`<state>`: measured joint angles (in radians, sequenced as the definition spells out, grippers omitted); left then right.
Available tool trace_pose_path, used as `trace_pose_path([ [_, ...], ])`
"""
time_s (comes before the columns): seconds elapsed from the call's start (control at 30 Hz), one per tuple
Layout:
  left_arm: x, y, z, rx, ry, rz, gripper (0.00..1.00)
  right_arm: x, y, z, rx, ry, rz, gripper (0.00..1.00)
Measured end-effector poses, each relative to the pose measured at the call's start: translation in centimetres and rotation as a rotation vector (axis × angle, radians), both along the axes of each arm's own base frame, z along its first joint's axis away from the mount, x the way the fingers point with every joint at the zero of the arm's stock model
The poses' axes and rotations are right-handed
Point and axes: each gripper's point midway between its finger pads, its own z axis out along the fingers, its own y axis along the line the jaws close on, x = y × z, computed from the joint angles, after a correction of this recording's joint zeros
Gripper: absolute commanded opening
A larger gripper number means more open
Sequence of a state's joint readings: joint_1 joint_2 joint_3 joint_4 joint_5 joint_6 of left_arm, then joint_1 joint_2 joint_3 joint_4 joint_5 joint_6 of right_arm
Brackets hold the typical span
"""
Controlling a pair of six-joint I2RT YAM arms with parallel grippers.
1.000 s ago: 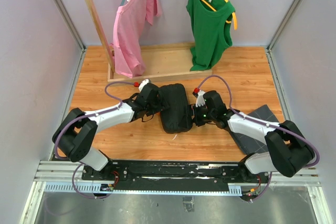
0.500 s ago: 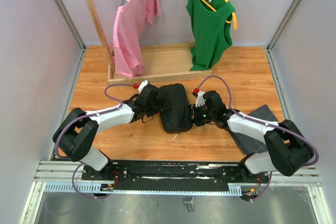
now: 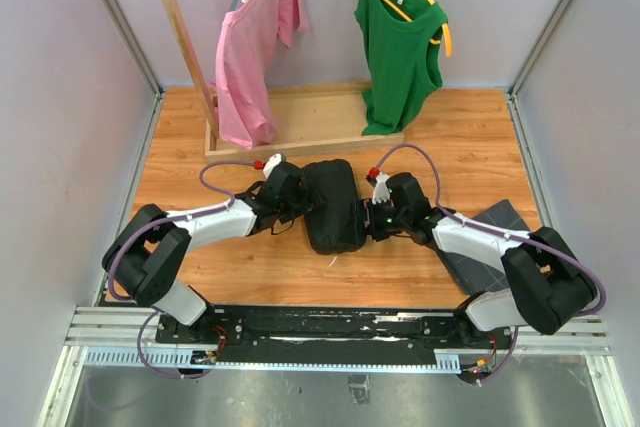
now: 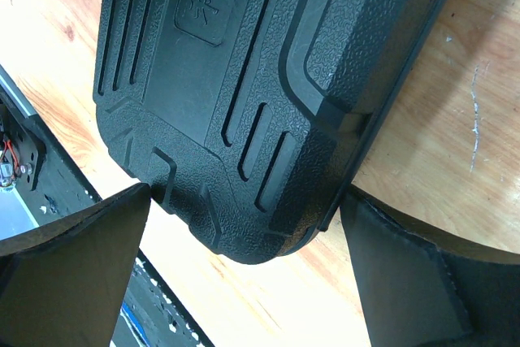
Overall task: Sort the tools into containers
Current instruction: Close the storage box at the center of the board.
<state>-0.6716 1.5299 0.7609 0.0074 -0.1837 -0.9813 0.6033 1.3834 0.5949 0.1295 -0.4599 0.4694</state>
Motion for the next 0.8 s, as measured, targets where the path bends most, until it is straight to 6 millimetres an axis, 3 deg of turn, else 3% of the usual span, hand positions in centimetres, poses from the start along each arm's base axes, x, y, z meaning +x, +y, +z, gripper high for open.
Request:
trace_pose_path([
  [0.8,0.86,-0.5,-0.13,-0.028,-0.036,0.001,0.88,0.01,0.11,-0.07,0.002,0.008,0.0,0.99],
])
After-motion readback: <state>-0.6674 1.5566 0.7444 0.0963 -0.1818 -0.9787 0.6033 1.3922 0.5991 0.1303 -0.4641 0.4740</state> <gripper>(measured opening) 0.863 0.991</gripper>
